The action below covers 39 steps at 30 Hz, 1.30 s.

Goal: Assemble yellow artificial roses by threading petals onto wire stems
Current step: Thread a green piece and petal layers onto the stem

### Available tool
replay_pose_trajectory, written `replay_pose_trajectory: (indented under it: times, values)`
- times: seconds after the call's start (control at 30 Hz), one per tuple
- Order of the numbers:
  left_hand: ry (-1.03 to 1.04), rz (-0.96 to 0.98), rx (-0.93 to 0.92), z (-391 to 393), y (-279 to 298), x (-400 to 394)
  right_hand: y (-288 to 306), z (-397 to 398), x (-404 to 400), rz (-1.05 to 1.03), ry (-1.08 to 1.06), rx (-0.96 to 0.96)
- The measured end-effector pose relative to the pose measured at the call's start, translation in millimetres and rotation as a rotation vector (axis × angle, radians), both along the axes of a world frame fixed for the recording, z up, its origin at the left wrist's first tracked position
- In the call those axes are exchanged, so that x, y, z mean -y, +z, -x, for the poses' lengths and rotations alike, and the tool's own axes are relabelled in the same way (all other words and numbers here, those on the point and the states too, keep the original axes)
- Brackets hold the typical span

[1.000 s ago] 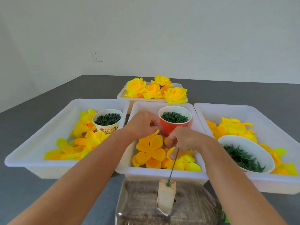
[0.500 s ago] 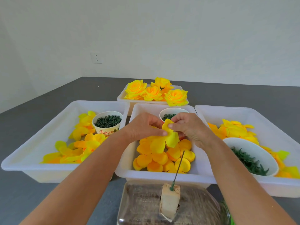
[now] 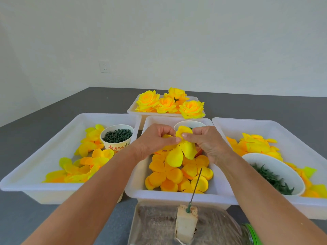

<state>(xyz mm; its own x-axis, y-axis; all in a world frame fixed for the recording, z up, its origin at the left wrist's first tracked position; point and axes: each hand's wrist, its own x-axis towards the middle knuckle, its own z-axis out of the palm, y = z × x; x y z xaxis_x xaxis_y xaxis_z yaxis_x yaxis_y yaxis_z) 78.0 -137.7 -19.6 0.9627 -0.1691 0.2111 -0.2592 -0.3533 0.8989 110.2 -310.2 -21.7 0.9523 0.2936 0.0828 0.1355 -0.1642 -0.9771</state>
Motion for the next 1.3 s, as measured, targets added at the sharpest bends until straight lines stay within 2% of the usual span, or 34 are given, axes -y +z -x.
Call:
replay_pose_trajectory:
  times: [0.07, 0.23, 0.43, 0.6, 0.7, 0.77, 0.9, 0.97, 1.07, 1.13, 1.23, 1.3]
  values:
    - [-0.006, 0.009, 0.028, 0, 0, 0, -3, -1, -3, 0.082, -0.014, 0.050]
    - [0.009, 0.032, 0.038, -2, -2, -2, -8, -4, -3, 0.129, -0.013, 0.121]
    - [0.039, 0.031, 0.004, -6, -3, -3, -10, -7, -6, 0.061, -0.171, 0.152]
    - [0.068, 0.083, -0.014, -4, 0, -1, -8, -4, -5, 0.041, -0.097, 0.168]
    - [-0.010, -0.023, -0.081, 0, 0, 1, -7, -3, -8, 0.098, -0.083, 0.171]
    - [-0.025, -0.029, -0.085, 0, -1, 0, -3, 0, -9, 0.046, -0.029, 0.098]
    - [0.203, 0.089, 0.060, -2, 2, -2, 4, 0, -2, -0.177, 0.153, -0.283]
    - [0.254, 0.084, 0.127, -2, 3, -2, 5, 0, 0, -0.198, 0.181, -0.366]
    - [0.282, 0.052, 0.158, -3, 1, -3, 6, -2, 1, -0.353, 0.184, -0.416]
    - [0.288, 0.053, 0.148, -2, 3, -2, 5, -2, 0, -0.368, 0.118, -0.362]
    - [0.220, 0.004, 0.089, -2, 1, -1, 0, -3, -3, -0.149, -0.079, -0.106]
    - [0.193, -0.029, 0.069, -2, -1, -2, -2, -3, -4, -0.059, -0.100, 0.039]
